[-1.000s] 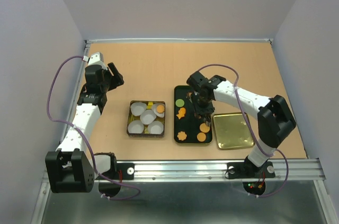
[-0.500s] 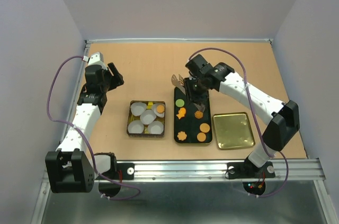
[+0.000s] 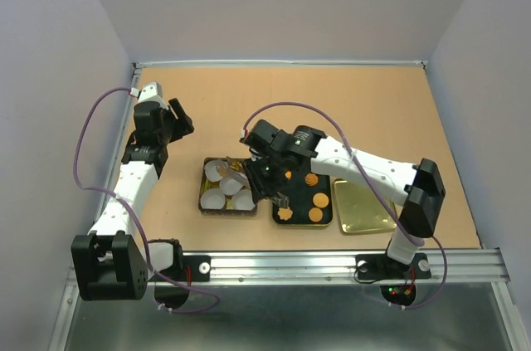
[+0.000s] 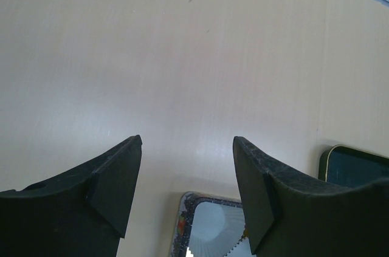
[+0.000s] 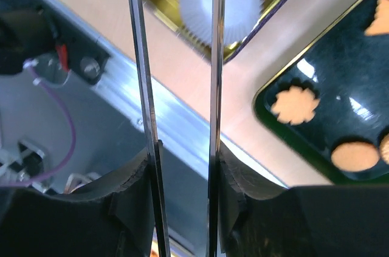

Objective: Pack the cookies

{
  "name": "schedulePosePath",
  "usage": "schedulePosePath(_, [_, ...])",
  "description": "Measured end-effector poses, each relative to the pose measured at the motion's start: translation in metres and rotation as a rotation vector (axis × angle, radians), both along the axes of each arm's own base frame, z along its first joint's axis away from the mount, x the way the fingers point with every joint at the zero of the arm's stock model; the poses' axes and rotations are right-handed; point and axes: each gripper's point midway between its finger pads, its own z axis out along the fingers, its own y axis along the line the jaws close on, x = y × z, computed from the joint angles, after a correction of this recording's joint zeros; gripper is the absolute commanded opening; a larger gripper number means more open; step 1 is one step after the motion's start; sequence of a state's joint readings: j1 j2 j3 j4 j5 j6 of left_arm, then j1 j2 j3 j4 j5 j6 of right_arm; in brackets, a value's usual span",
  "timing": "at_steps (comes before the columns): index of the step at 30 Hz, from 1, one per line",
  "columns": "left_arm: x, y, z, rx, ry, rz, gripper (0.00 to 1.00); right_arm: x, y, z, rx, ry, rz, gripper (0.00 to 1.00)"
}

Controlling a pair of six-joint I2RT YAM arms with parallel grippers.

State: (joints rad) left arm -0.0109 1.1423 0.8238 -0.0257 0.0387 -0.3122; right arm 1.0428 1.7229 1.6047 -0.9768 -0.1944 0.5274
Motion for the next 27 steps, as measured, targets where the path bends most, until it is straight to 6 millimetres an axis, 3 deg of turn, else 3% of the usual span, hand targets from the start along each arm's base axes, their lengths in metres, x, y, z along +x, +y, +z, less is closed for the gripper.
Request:
schedulePosePath(13, [0.0, 0.001, 0.0, 0.003, -0.001, 0.006, 0.72, 0.021, 0.033, -0.043, -0.051, 0.023, 0.003, 0.43])
schedulePosePath(27, [0.0, 0.001, 0.0, 0.003, -0.001, 0.006, 0.72, 0.036, 0.056, -0.041, -0.013, -0.007, -0.001, 0.55])
